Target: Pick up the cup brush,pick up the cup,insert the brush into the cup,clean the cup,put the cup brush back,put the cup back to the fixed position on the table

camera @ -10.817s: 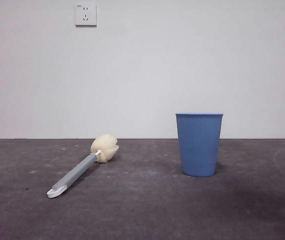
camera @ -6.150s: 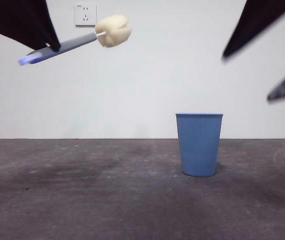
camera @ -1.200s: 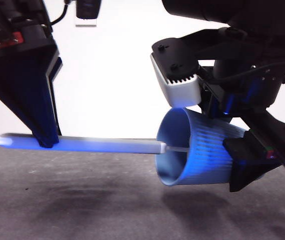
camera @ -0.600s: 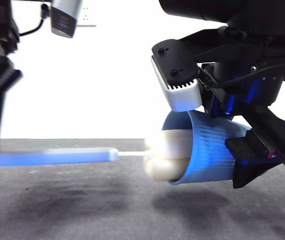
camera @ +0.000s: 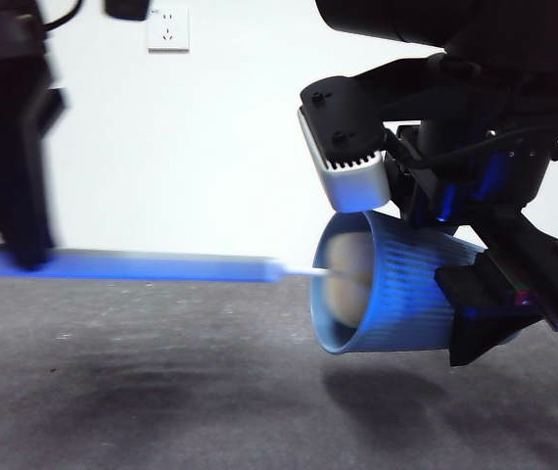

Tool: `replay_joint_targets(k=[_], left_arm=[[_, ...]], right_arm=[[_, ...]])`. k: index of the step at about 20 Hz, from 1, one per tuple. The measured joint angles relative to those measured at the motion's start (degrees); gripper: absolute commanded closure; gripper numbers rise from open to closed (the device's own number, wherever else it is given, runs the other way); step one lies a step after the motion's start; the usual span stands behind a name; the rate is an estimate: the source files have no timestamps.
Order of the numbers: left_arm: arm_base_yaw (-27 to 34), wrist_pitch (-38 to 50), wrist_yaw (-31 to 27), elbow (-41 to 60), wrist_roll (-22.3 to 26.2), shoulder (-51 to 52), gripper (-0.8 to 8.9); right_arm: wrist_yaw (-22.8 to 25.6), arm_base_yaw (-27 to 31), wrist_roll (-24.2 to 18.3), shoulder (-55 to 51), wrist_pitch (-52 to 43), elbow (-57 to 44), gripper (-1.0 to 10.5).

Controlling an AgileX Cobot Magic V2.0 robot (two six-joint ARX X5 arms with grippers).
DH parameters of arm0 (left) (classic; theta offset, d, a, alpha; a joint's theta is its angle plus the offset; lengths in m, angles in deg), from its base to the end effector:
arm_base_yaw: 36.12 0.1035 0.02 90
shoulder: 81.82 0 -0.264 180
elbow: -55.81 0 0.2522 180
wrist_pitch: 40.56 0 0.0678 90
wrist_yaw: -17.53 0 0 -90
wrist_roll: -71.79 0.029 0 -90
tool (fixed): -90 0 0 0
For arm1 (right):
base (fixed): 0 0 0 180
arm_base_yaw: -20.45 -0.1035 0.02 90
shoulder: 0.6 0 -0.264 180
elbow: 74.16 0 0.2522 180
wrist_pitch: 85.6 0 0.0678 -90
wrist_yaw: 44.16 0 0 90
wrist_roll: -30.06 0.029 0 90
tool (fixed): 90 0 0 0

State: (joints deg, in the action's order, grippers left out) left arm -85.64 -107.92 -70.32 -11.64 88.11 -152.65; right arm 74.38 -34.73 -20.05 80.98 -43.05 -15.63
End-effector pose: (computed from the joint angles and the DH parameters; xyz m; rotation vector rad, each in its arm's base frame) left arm 0.1400 -0.1658 0.2466 0.7467 1.0592 -0.9536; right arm 0.1552 0.1989 0.1810 -1.5700 0.6604 0.8068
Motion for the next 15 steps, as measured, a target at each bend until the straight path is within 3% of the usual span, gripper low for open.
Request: replay_joint_targets(k=[8,15], left_arm=[[-0.4,5.8,1.7,0.0,-0.1,-5.6,8.22],[0.5,0.8,-1.9,0.0,-0.5,-5.2,8.22]], right_arm=[[-0.4,-1.0,0.0,0.0,-1.5,0.0,9.6],[0.4,-0.7,0.6,0.0,-1.2,0.0,9.6]])
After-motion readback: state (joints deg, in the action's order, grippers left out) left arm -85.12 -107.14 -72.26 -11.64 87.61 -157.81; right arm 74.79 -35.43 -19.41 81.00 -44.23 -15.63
